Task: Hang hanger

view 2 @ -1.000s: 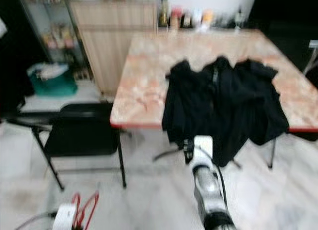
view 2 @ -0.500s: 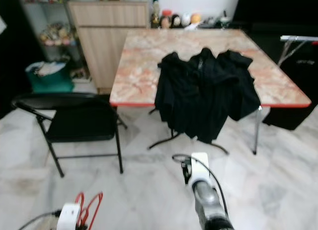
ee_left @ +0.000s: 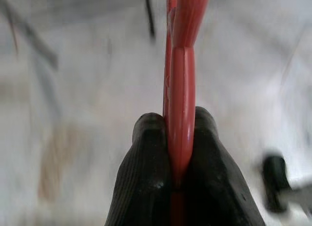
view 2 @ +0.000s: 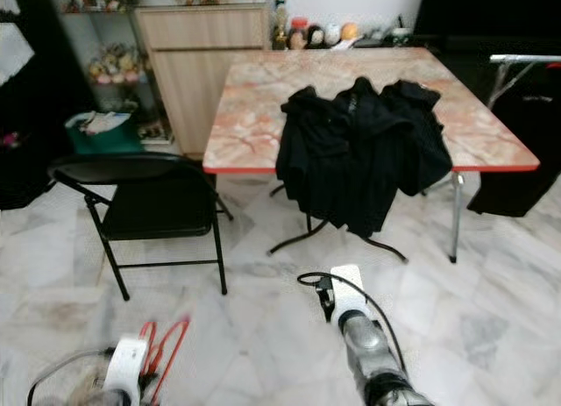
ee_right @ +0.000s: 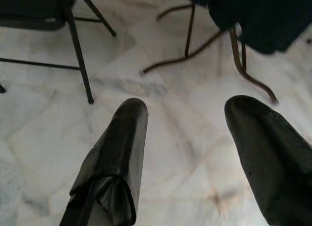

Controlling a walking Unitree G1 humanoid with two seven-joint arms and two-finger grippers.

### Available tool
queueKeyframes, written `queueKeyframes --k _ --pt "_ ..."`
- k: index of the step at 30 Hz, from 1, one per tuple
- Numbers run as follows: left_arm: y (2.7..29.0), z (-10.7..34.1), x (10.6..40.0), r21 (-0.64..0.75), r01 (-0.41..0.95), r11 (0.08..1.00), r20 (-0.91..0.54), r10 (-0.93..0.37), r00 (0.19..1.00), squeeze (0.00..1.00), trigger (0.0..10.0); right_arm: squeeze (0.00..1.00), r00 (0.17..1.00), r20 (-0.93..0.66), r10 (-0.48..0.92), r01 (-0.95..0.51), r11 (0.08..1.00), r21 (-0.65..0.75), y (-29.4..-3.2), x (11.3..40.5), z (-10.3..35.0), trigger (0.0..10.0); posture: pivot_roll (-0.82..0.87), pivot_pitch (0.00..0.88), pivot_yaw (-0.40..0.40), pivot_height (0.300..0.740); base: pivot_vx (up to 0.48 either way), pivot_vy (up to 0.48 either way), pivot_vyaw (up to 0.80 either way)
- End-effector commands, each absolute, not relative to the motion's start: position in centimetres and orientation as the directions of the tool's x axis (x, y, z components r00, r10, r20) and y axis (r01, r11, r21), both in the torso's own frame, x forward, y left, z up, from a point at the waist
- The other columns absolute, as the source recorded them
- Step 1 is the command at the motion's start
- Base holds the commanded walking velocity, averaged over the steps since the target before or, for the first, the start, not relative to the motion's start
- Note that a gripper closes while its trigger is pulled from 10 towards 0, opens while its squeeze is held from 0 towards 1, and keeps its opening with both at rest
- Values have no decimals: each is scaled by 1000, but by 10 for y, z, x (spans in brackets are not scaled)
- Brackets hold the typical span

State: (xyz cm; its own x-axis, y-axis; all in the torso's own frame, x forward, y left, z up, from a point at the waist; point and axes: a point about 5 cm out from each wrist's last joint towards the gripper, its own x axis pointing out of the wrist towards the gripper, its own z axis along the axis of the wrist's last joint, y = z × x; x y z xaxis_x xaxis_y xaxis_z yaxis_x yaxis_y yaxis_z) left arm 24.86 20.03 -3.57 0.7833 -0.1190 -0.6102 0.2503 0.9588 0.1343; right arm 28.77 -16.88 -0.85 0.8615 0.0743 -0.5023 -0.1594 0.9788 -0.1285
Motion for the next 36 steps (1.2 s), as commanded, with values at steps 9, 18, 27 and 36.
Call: queueKeyframes --k 9,18,27,36 --pt "176 24 298 319 574 754 -409 -436 801 0 10000 0 880 -348 322 -434 843 -317 -162 330 51 10000 21 0 6 740 0 0 0" --pt "172 50 294 406 775 484 -415 -658 628 0 10000 0 586 -411 698 -809 484 -332 -169 316 103 10000 12 0 14 740 0 0 0" --pt "165 65 283 260 896 360 -457 -772 443 0 10000 1000 207 -555 806 -975 123 -185 -169 271 98 10000 12 0 7 740 0 0 0" --pt "145 80 268 109 972 206 -451 -861 234 0 10000 0 241 -473 848 -958 130 -256 -150 277 113 10000 12 0 4 740 0 0 0"
